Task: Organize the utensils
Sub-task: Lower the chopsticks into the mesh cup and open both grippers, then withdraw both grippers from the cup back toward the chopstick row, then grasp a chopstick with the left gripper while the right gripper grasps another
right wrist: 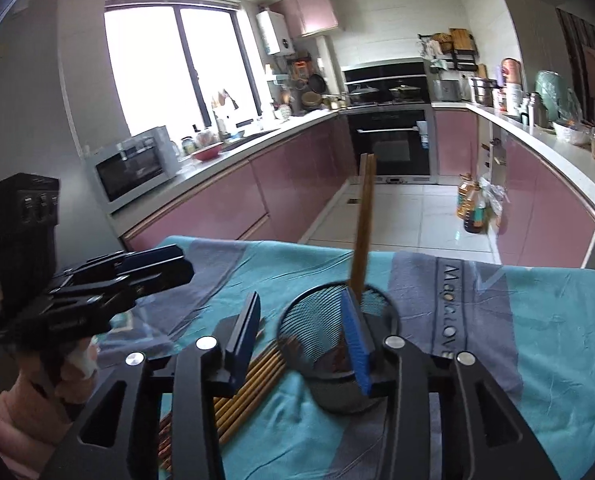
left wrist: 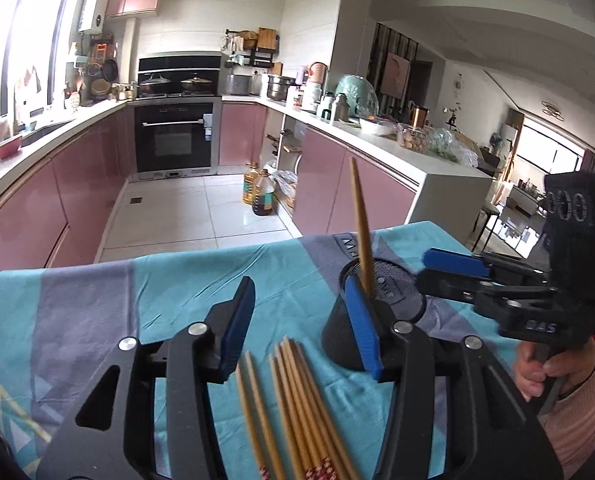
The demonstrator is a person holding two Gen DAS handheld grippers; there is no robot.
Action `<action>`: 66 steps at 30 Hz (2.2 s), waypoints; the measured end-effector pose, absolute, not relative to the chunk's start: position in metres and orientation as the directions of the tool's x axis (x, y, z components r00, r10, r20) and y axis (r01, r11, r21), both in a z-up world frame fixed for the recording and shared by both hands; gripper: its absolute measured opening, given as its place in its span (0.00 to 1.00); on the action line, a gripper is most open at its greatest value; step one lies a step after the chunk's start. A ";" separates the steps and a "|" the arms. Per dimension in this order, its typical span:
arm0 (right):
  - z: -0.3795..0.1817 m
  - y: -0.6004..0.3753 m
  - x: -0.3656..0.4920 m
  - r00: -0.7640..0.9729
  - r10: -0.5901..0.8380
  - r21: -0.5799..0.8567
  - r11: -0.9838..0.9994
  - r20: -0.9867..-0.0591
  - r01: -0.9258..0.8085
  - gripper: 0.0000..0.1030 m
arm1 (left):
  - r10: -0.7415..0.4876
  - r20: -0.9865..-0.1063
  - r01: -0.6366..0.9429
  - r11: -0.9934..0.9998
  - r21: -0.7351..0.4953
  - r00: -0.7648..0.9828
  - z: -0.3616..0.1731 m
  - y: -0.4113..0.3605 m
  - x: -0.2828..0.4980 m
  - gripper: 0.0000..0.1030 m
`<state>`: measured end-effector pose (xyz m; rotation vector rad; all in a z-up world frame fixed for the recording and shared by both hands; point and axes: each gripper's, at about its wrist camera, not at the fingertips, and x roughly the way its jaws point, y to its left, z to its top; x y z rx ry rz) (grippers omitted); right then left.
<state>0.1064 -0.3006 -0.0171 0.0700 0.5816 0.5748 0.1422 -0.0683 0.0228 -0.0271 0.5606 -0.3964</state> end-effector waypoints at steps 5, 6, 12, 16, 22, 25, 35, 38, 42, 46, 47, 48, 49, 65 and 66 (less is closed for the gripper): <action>-0.041 -0.282 0.084 0.617 0.569 0.240 0.810 -0.543 -0.536 0.45 | -0.321 -0.560 0.322 0.941 -0.100 0.764 0.000 -0.044 0.125 0.49; -0.048 -0.277 0.082 0.604 0.568 0.241 0.809 -0.559 -0.537 0.45 | -0.318 -0.571 0.319 0.942 -0.102 0.757 -0.007 -0.040 0.122 0.49; -0.090 -0.260 0.079 0.533 0.548 0.281 0.819 -0.645 -0.501 0.45 | -0.281 -0.665 0.290 0.952 -0.100 0.692 -0.056 -0.016 0.105 0.49; -0.104 -0.251 0.078 0.516 0.519 0.276 0.835 -0.681 -0.476 0.45 | -0.276 -0.692 0.282 0.953 -0.108 0.667 -0.078 -0.013 0.101 0.49; -0.113 -0.237 0.075 0.506 0.499 0.257 0.842 -0.704 -0.474 0.41 | -0.285 -0.714 0.280 0.951 -0.130 0.639 -0.092 -0.016 0.098 0.47; -0.119 -0.233 0.074 0.500 0.486 0.247 0.848 -0.717 -0.470 0.38 | -0.288 -0.722 0.279 0.951 -0.135 0.629 -0.097 -0.017 0.097 0.45; -0.126 -0.224 0.074 0.508 0.443 0.207 0.866 -0.739 -0.456 0.33 | -0.295 -0.731 0.278 0.949 -0.148 0.615 -0.103 -0.012 0.096 0.43; -0.126 -0.222 0.074 0.510 0.436 0.198 0.868 -0.742 -0.455 0.33 | -0.297 -0.733 0.280 0.948 -0.150 0.612 -0.105 -0.013 0.096 0.43; -0.126 -0.220 0.073 0.516 0.423 0.177 0.871 -0.745 -0.458 0.33 | -0.299 -0.736 0.284 0.947 -0.150 0.608 -0.107 -0.014 0.097 0.42; -0.125 -0.218 0.073 0.522 0.406 0.153 0.874 -0.750 -0.461 0.33 | -0.295 -0.743 0.293 0.946 -0.139 0.601 -0.110 -0.017 0.099 0.41; -0.125 -0.217 0.073 0.522 0.404 0.151 0.875 -0.751 -0.460 0.33 | -0.295 -0.745 0.295 0.946 -0.137 0.599 -0.110 -0.018 0.099 0.41; -0.125 -0.218 0.073 0.522 0.401 0.149 0.876 -0.753 -0.459 0.33 | -0.293 -0.746 0.298 0.945 -0.133 0.597 -0.110 -0.019 0.100 0.41; -0.125 -0.219 0.073 0.522 0.398 0.147 0.877 -0.754 -0.457 0.33 | -0.293 -0.748 0.301 0.945 -0.130 0.596 -0.111 -0.020 0.100 0.40; -0.122 -0.230 0.076 0.527 0.351 0.102 0.891 -0.774 -0.443 0.28 | -0.282 -0.768 0.334 0.938 -0.094 0.575 -0.116 -0.029 0.105 0.34; -0.122 -0.230 0.076 0.525 0.352 0.105 0.890 -0.775 -0.443 0.28 | -0.280 -0.770 0.337 0.937 -0.089 0.574 -0.116 -0.030 0.106 0.33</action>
